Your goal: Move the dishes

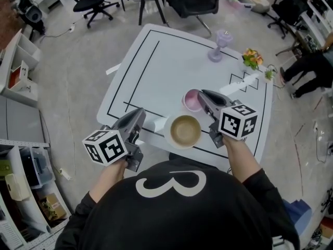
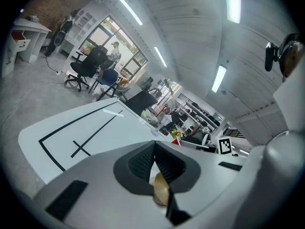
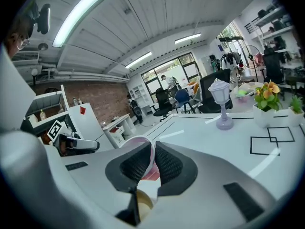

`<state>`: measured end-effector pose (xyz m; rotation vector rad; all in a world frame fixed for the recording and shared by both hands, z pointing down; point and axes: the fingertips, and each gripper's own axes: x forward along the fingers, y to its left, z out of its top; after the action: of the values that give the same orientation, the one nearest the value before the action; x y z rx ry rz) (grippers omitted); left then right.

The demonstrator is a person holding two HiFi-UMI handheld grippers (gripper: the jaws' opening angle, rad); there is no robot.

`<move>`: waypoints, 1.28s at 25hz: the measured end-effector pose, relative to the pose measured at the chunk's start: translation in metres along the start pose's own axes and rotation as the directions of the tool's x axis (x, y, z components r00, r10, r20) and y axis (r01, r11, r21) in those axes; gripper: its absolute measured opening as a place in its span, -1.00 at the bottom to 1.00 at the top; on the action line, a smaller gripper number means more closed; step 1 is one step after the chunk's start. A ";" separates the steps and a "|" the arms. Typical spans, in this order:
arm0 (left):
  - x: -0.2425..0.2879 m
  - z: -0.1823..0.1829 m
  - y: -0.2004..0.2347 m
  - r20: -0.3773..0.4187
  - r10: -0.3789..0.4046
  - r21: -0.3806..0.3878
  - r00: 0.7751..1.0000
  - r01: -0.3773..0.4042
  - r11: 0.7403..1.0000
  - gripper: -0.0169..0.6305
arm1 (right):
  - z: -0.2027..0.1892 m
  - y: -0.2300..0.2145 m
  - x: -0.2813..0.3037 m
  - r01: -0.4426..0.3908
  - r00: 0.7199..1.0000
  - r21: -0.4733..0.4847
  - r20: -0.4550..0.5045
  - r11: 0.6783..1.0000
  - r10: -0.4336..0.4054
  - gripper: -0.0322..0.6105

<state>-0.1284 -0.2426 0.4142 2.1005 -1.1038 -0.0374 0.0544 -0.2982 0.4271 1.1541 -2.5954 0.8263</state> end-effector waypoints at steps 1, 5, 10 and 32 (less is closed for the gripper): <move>0.001 0.000 0.002 0.002 0.005 -0.002 1.000 -0.005 1.000 -0.94 | -0.003 -0.005 0.004 0.010 1.000 -0.001 -0.005 1.000 -0.010 -0.76; 0.001 0.000 0.007 0.001 0.014 0.002 1.000 -0.014 1.000 -0.94 | -0.018 -0.025 0.020 0.052 0.998 0.014 -0.032 0.999 -0.052 -0.76; 0.000 0.000 0.012 -0.003 0.024 0.012 1.000 -0.024 1.000 -0.94 | -0.034 -0.044 0.036 0.088 0.994 0.025 -0.060 0.996 -0.087 -0.76; -0.001 0.002 0.007 0.001 0.023 0.002 1.000 -0.023 1.000 -0.94 | -0.032 -0.051 0.032 0.075 0.997 0.103 -0.027 0.992 -0.073 -0.10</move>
<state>-0.1347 -0.2459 0.4170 2.0901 -1.1288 -0.0263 0.0677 -0.3282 0.4864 1.2526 -2.5009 0.9633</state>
